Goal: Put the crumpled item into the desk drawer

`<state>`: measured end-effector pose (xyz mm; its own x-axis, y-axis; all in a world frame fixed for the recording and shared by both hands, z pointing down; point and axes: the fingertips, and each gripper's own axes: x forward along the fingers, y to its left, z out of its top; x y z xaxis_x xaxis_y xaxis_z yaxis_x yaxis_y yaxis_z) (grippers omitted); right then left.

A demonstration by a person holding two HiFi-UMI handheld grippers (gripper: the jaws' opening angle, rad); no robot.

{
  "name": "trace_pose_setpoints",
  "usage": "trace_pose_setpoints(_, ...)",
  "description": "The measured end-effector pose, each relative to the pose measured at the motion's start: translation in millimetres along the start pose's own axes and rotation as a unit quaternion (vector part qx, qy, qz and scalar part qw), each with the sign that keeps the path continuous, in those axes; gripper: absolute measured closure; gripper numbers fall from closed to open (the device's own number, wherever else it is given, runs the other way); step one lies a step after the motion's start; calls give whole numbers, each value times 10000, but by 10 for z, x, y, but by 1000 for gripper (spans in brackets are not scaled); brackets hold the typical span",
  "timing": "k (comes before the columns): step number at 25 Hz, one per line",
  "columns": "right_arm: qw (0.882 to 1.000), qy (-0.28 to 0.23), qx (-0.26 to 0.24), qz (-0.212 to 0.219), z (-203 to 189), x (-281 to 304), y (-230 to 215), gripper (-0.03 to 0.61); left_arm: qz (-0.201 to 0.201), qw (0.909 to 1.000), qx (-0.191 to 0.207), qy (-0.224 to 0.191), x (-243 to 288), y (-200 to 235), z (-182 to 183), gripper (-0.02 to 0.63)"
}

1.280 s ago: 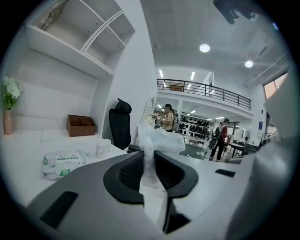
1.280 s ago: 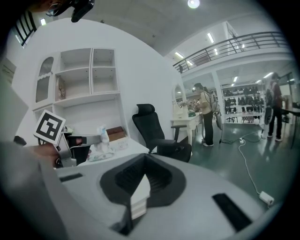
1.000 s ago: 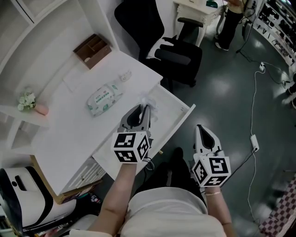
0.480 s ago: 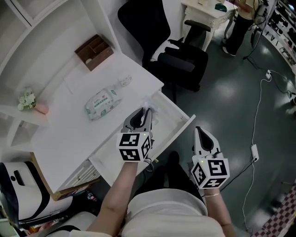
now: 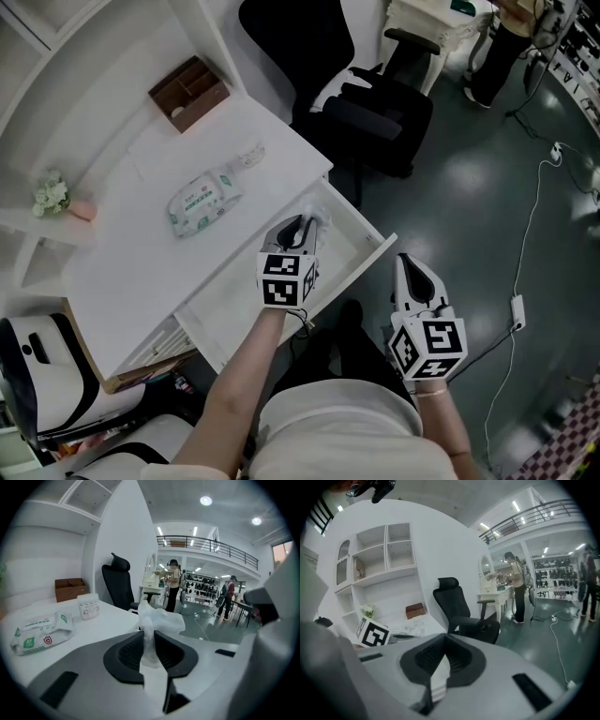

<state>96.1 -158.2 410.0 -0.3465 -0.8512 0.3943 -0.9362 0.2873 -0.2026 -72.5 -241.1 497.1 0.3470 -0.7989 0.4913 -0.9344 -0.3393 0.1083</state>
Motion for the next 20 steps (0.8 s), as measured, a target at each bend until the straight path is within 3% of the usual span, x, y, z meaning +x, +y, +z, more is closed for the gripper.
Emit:
trace_pose_setpoints(9,9999,126,10,-7,-19,79,-147,577,-48,9965,254,791,413,-66,-482,553)
trace_pose_setpoints(20,9998,174,43,-22,-51,125,-177,577,102,9894,101,1444,706,42,-858,552)
